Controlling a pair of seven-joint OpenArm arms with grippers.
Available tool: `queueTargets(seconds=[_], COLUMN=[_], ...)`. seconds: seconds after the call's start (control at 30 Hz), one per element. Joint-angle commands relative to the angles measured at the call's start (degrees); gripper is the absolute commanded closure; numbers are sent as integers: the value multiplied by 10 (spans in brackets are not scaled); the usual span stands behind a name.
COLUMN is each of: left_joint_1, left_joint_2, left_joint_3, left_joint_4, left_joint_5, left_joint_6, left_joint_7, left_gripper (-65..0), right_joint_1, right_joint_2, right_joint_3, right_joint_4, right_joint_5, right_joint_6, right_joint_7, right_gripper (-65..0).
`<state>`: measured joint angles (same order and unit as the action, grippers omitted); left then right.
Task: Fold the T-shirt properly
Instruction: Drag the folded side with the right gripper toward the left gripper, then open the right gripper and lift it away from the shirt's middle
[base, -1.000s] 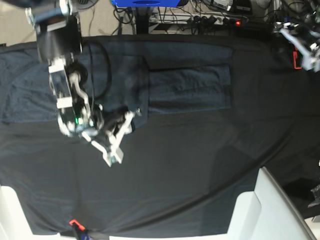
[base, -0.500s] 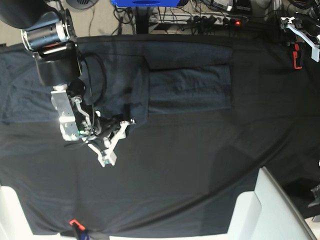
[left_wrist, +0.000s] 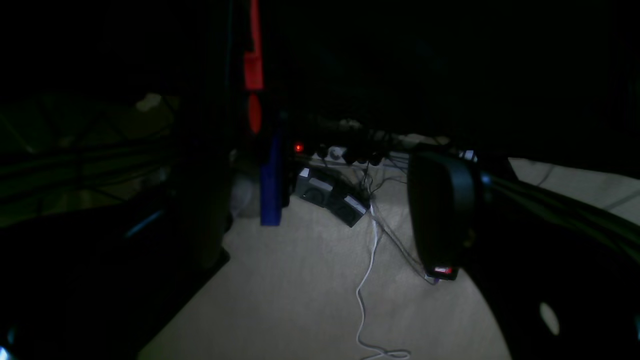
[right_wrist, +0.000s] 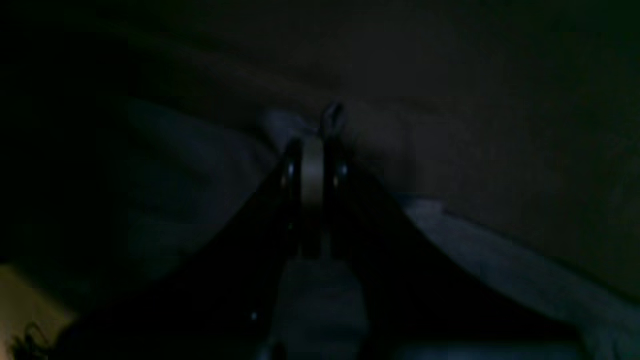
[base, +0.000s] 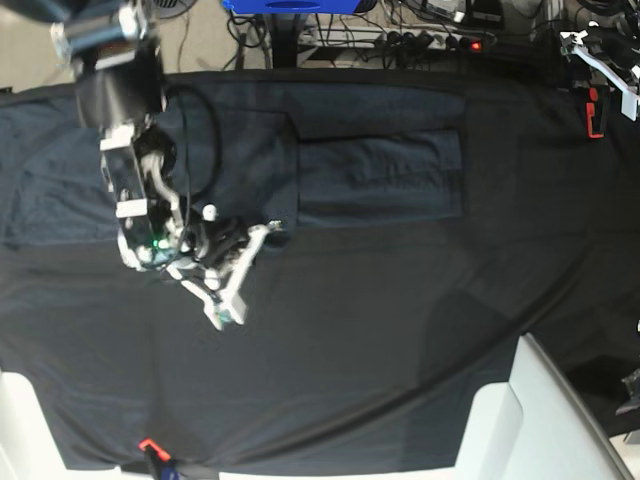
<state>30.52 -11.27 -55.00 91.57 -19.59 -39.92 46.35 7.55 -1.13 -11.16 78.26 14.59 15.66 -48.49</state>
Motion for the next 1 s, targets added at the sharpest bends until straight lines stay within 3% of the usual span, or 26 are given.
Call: queueTargets(seconds=[0.0,0.2,0.37,0.5,0.63,0.8,0.97], left_joint_1=[5,-11,-12,-12,-12,-12,-12], left_joint_2=[-10,-11,-13,-14,-14,-14,-14], left_joint_3=[-4,-3,-2,-2,-2,-2,-2], left_joint_4=[9,10,11,10,9,9,9], left_joint_5=[-2,-1,-1,-1,-1,-1,-1], left_joint_6=[-1,-1,-1,-1,-1,-1,-1], left_joint_7=[-8,-7,-7,-7,-7,-7,-7], left_gripper=[-525,-525,-525,-525,-525,-525,-525], right_joint_1=[-4,-80,-87,-72,-53,-32,-11], right_joint_2=[-6,-7,-8,-9,-38,-45,-55], right_joint_3=[-19,-167,-259,-317,-346,-377,-376], right_joint_4=[45,167,159,127,58,13,4], right_joint_5=[7,6,8,8,8,9,10], right_joint_6=[6,5,-71,-97,-128,-129,-129], right_joint_7=[-14,-55,-49,-5,9,62,72], right_gripper=[0,0,0,0,0,0,0])
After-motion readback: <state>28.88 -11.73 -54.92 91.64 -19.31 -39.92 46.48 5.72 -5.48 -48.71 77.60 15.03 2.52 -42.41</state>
